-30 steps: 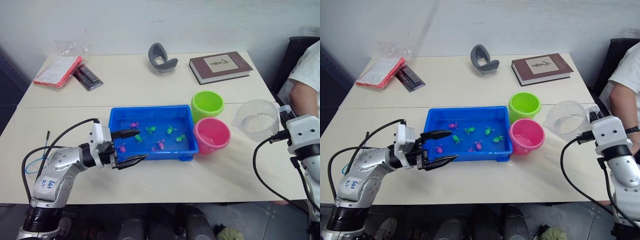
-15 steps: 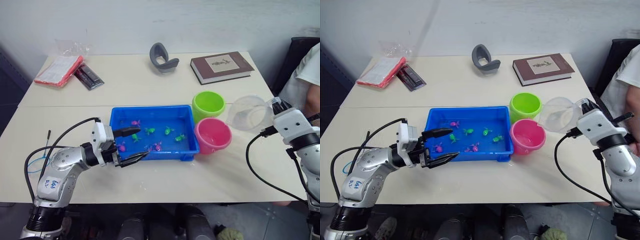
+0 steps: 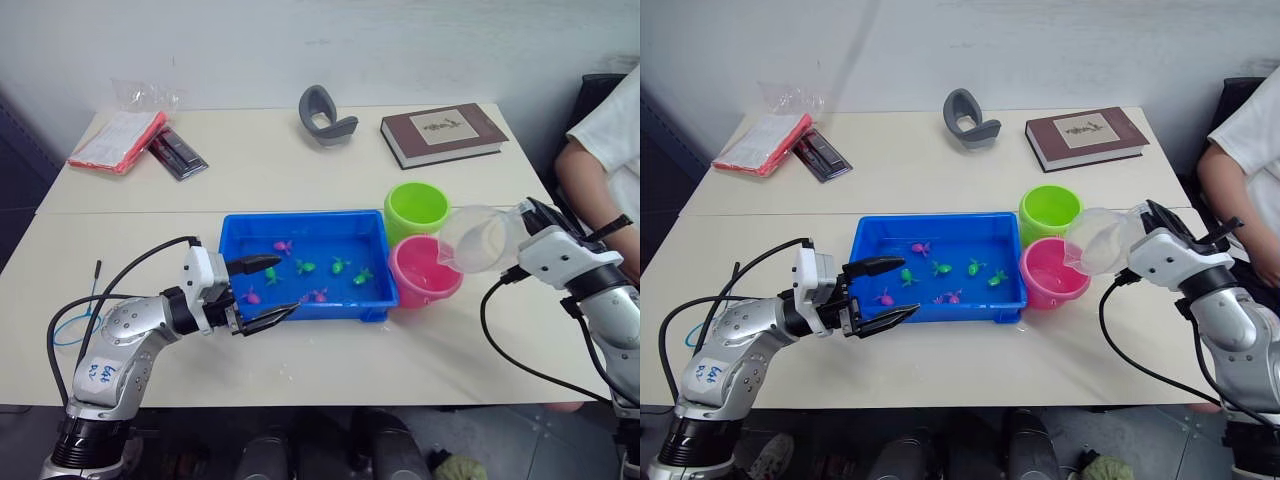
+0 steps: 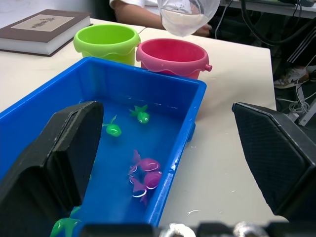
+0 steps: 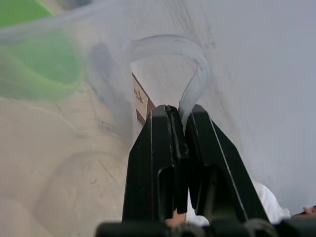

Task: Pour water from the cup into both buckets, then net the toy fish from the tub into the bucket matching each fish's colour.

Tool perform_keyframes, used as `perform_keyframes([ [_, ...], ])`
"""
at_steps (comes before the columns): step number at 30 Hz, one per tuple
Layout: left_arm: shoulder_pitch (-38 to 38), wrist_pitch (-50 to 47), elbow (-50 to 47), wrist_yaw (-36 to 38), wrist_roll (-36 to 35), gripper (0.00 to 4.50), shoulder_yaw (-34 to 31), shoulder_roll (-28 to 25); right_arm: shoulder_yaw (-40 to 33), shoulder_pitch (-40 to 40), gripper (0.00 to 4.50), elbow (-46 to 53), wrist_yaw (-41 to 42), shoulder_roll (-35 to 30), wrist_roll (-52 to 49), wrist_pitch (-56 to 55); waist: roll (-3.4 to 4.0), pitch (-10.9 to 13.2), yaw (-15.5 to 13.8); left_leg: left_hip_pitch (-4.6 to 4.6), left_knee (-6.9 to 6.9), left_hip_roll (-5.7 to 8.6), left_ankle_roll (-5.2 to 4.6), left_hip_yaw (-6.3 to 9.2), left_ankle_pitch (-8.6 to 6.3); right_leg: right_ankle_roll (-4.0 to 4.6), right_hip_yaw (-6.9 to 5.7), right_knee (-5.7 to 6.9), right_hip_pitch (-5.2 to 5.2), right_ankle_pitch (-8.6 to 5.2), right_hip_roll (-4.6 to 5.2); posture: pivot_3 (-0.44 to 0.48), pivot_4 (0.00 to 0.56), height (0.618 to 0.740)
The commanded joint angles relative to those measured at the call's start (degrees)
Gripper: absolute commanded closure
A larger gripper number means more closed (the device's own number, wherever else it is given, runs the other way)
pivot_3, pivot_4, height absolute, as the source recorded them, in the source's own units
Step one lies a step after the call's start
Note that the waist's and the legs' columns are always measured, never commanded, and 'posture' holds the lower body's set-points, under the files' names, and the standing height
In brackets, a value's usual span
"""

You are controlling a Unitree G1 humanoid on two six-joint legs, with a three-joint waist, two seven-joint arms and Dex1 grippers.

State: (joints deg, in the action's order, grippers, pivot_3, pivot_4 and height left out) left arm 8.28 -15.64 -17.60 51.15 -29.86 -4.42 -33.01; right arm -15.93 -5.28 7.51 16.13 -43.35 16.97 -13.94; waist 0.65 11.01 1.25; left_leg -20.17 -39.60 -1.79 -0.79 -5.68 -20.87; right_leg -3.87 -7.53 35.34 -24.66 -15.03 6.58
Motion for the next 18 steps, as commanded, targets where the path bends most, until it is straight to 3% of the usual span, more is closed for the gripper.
perform_keyframes([
  [1, -0.34, 0.59, -2.44, -0.25, -0.11, 0.00, -0.53, -0.22, -0.85, -0.74, 4.43, 2.07, -1.58, -0.99, 1.57, -1.83, 0.00, 0.00, 0.00, 0.00, 0.00, 0.00, 0.00, 0.00, 0.00, 0.00, 0.00, 0.00, 0.00, 0.00, 0.00, 0.000, 0.150, 0.740],
  [18, 0.63, 0.98, -2.95, -0.89, -0.29, 0.00, -0.73, 0.48, 1.13, -2.60, 4.43, 1.05, -3.97, -2.12, 8.80, -5.03, -0.06, 0.02, 0.02, 0.00, -0.01, 0.00, 0.04, -0.01, 0.05, 0.00, 0.00, 0.01, 0.00, 0.00, -0.01, 0.000, 0.150, 0.740],
])
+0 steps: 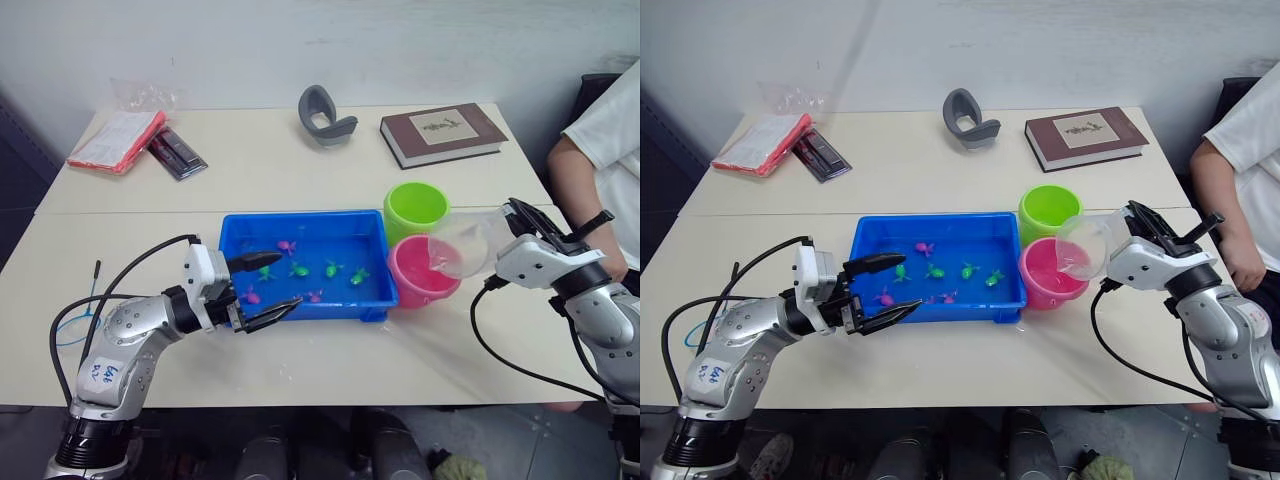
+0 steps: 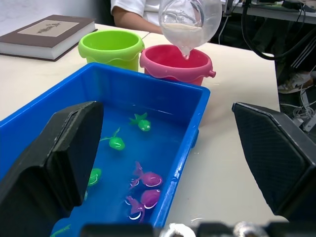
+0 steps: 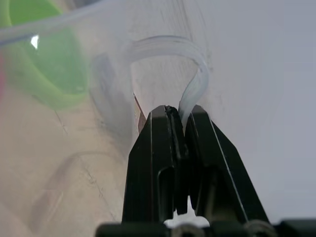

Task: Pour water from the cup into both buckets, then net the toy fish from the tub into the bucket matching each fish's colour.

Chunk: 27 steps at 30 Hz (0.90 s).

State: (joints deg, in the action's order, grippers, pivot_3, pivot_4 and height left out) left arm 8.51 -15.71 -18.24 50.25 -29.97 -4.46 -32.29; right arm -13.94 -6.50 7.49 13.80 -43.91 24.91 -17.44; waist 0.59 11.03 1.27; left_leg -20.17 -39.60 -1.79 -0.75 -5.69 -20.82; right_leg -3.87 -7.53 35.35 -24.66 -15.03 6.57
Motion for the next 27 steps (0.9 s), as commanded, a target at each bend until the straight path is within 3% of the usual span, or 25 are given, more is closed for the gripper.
perform_keyframes([
  [1, 0.43, 1.13, -2.25, -0.02, -0.10, 0.00, -0.63, -0.21, -0.82, -1.49, 4.43, 0.97, -1.91, -1.67, 1.16, -1.87, 0.00, 0.00, 0.00, 0.00, 0.00, 0.00, 0.00, 0.00, 0.00, 0.00, 0.00, 0.00, 0.00, 0.00, 0.00, 0.000, 0.150, 0.740],
  [27, 2.24, 4.66, 0.82, -0.80, 2.52, 0.00, -0.83, 0.57, -1.75, -3.54, 4.43, -0.97, -2.69, -1.88, 0.91, -1.89, -0.01, 0.00, 0.01, 0.00, -0.01, 0.01, 0.00, -0.01, 0.04, 0.00, 0.00, 0.01, 0.01, 0.00, -0.01, 0.000, 0.150, 0.740],
])
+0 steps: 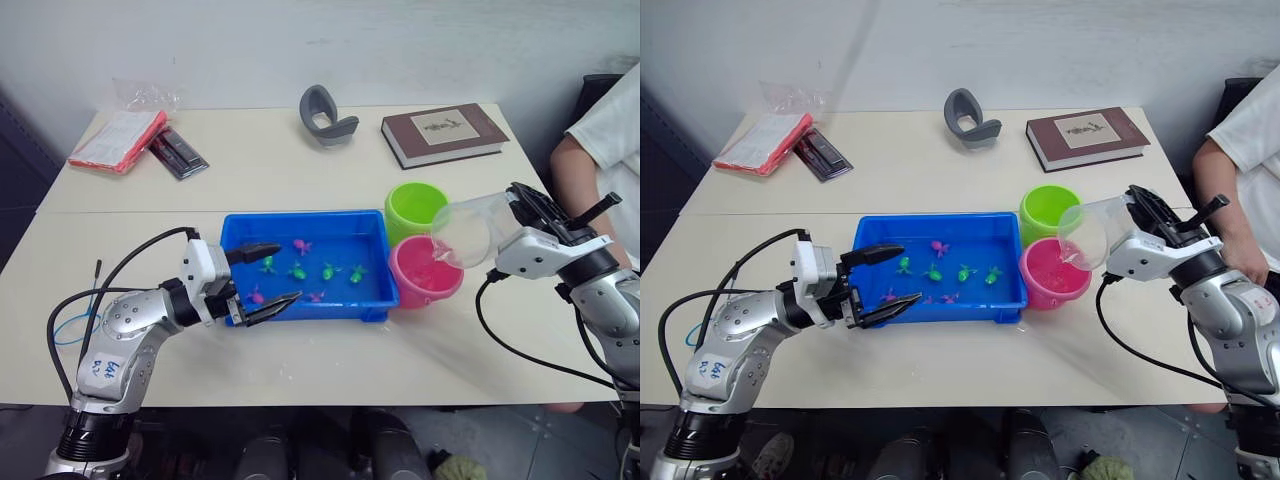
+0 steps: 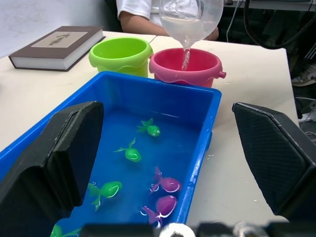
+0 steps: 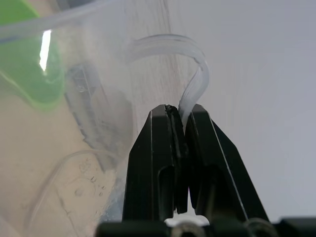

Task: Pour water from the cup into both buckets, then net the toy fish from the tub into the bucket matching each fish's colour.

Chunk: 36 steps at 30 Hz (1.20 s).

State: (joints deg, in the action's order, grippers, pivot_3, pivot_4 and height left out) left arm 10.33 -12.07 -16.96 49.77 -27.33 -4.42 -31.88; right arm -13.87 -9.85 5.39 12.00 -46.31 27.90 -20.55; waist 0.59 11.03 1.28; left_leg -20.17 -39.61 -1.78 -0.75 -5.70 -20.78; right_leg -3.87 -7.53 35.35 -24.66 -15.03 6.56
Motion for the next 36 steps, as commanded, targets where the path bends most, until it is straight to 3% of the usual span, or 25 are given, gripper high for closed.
perform_keyframes([
  [1, 0.33, 0.95, -0.51, -0.32, -0.19, 0.00, -0.88, 0.13, -1.91, -0.04, 4.43, 1.25, -0.49, 1.11, -3.30, 1.95, 0.00, 0.00, 0.00, 0.00, 0.00, 0.00, 0.00, 0.00, 0.00, 0.00, 0.00, 0.00, 0.00, 0.00, 0.00, 0.000, 0.150, 0.740],
  [6, 0.17, 1.49, 0.08, -0.45, 0.27, 0.00, -1.04, 0.08, -2.47, 1.12, 4.43, 3.48, 1.92, 2.63, -8.47, 4.11, -0.01, 0.00, -0.01, 0.00, 0.00, 0.01, -0.01, 0.00, 0.01, 0.00, 0.00, 0.02, 0.00, 0.00, 0.00, 0.000, 0.150, 0.740],
  [14, 0.42, 1.43, 0.66, -0.49, -0.57, 0.00, -2.10, -0.21, -9.23, 0.26, 4.43, 7.32, 4.74, 10.84, -27.12, 23.60, -0.03, -0.02, -0.04, 0.00, 0.00, -0.02, -0.03, 0.03, 0.01, 0.00, -0.02, 0.02, 0.02, 0.00, 0.01, 0.000, 0.150, 0.740],
  [19, 1.27, 0.91, 1.55, -0.91, -0.72, 0.00, -3.46, -0.52, -12.26, -6.06, 4.43, 5.84, 4.02, 12.41, -34.96, 34.47, -0.03, -0.02, 0.16, 0.00, -0.01, 0.00, -0.05, 0.02, 0.01, 0.01, -0.01, 0.06, 0.00, 0.01, 0.02, 0.000, 0.150, 0.740],
  [24, 4.05, 0.99, 3.57, -3.75, 0.64, 0.00, -4.34, 0.22, -10.82, -16.88, 4.43, -0.10, 1.33, 10.63, -35.61, 46.93, -0.03, -0.02, 0.26, 0.02, -0.01, 0.00, -0.05, -0.01, 0.03, 0.01, 0.01, 0.14, -0.01, 0.01, 0.01, 0.000, 0.150, 0.740],
  [28, 5.06, 0.02, 3.99, -5.26, 0.48, 0.00, -4.08, 0.66, -4.67, -23.92, 4.43, -8.33, 5.07, 7.53, -33.30, 45.86, -0.03, -0.02, 0.24, -0.03, 0.00, 0.01, -0.08, -0.01, 0.05, 0.01, -0.01, 0.23, -0.04, 0.01, 0.01, 0.000, 0.150, 0.740],
  [31, 5.76, -1.31, 4.24, -7.67, 1.67, 0.00, -3.83, 0.92, 2.42, -27.34, 4.43, -14.65, 7.96, 4.14, -27.81, 37.00, -0.03, -0.02, 0.25, -0.06, 0.01, 0.04, -0.09, -0.04, 0.05, -0.02, -0.03, 0.20, -0.05, 0.03, 0.00, 0.000, 0.150, 0.740],
  [36, 5.73, -1.90, 4.51, -11.01, 4.47, 0.00, -3.14, 1.56, 8.21, -31.06, 4.43, -21.40, 7.65, 3.42, -22.94, 29.17, -0.03, -0.02, 0.24, -0.07, 0.01, 0.06, -0.13, -0.12, 0.04, -0.09, -0.04, 0.17, -0.05, 0.07, 0.00, 0.000, 0.150, 0.740],
])
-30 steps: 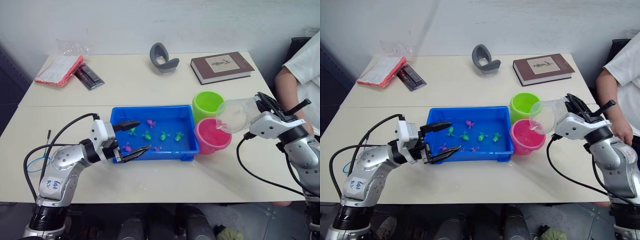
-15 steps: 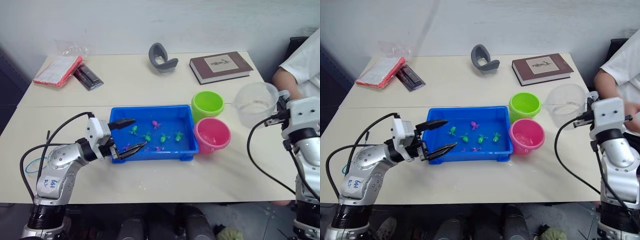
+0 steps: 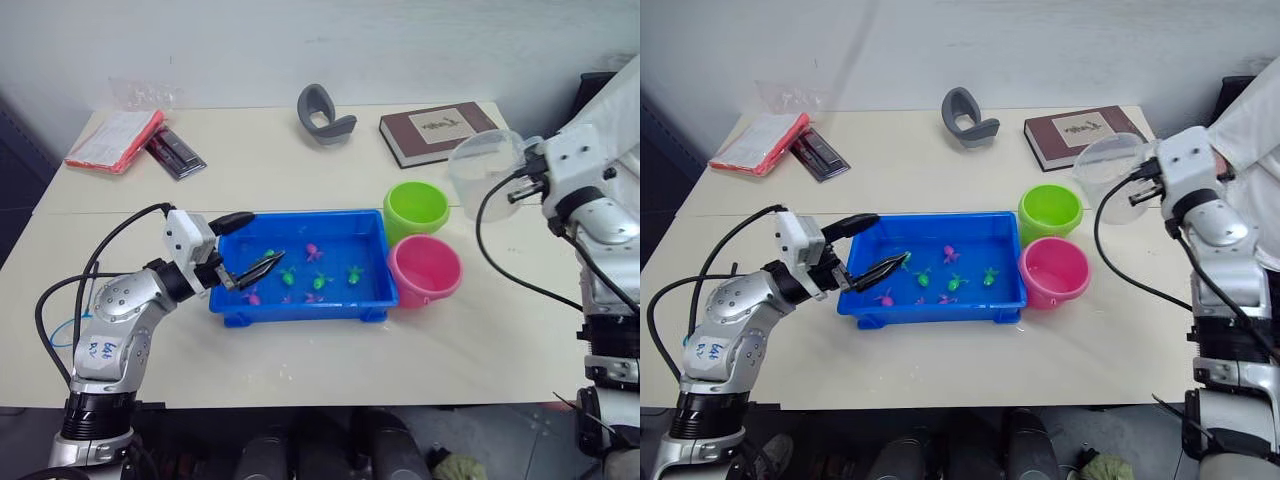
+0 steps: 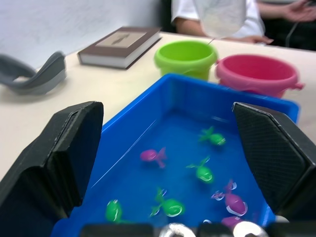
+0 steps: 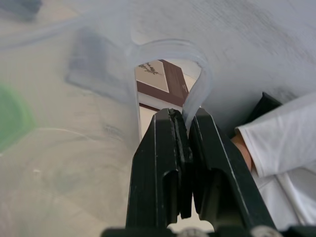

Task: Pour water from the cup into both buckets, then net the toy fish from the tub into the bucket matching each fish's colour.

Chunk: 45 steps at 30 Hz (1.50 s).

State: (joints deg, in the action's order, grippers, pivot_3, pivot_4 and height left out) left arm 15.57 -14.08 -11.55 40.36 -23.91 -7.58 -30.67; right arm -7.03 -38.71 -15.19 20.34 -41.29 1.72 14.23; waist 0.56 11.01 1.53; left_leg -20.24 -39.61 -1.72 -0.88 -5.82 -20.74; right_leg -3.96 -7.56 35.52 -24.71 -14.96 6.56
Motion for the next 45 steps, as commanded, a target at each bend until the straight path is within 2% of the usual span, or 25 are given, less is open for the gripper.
perform_keyframes([
  [1, 0.34, 0.11, -1.04, -1.92, 1.28, 0.00, 0.09, 0.57, 2.80, -2.74, 4.43, -1.64, -1.24, -1.76, 5.02, -7.77, 0.00, 0.00, -0.03, 0.00, 0.00, 0.00, 0.00, -0.01, 0.00, 0.00, 0.00, 0.00, 0.00, 0.00, 0.01, 0.000, 0.150, 0.740],
  [7, -0.03, 0.09, -1.56, -2.80, 1.45, 0.00, 0.28, 1.34, 9.27, -5.65, 4.43, -4.99, -5.99, -3.18, 15.55, -18.30, 0.00, 0.00, 0.00, -0.01, -0.01, -0.01, 0.02, -0.05, 0.01, -0.01, 0.02, 0.00, -0.04, 0.01, 0.03, 0.000, 0.150, 0.740],
  [15, 0.29, 0.76, -1.73, -3.49, 1.63, 0.00, 0.90, 2.56, 13.78, -7.37, 4.43, -7.18, -13.75, -4.50, 27.29, -23.61, 0.00, 0.00, 0.00, -0.01, -0.01, -0.03, 0.07, -0.05, 0.03, -0.01, 0.03, 0.00, -0.05, 0.01, 0.07, 0.000, 0.150, 0.740],
  [30, 1.51, 2.03, -0.63, -3.23, 2.28, 0.00, 1.87, 3.52, 15.43, -7.74, 4.43, -10.49, -19.38, -5.48, 35.23, -29.89, 0.00, 0.00, 0.02, -0.02, -0.01, -0.04, 0.10, -0.05, 0.06, -0.01, 0.03, 0.00, -0.05, 0.01, 0.05, 0.000, 0.150, 0.740],
  [35, 1.70, 2.59, -0.28, -2.90, 2.31, 0.00, 2.18, 3.83, 15.94, -8.47, 4.43, -12.05, -24.22, -6.38, 38.53, -32.72, 0.00, 0.00, 0.03, -0.02, -0.01, -0.05, 0.10, -0.05, 0.06, -0.01, 0.03, 0.00, -0.05, 0.01, 0.05, 0.000, 0.150, 0.740],
  [45, 1.68, 4.39, 0.86, -2.44, 2.84, 0.00, 2.86, 4.83, 17.18, -10.01, 4.43, -15.93, -28.83, -7.58, 41.08, -36.04, -0.01, 0.00, 0.05, -0.03, -0.01, -0.05, 0.11, -0.05, 0.06, -0.01, 0.04, -0.01, -0.05, 0.01, 0.04, 0.000, 0.150, 0.740],
])
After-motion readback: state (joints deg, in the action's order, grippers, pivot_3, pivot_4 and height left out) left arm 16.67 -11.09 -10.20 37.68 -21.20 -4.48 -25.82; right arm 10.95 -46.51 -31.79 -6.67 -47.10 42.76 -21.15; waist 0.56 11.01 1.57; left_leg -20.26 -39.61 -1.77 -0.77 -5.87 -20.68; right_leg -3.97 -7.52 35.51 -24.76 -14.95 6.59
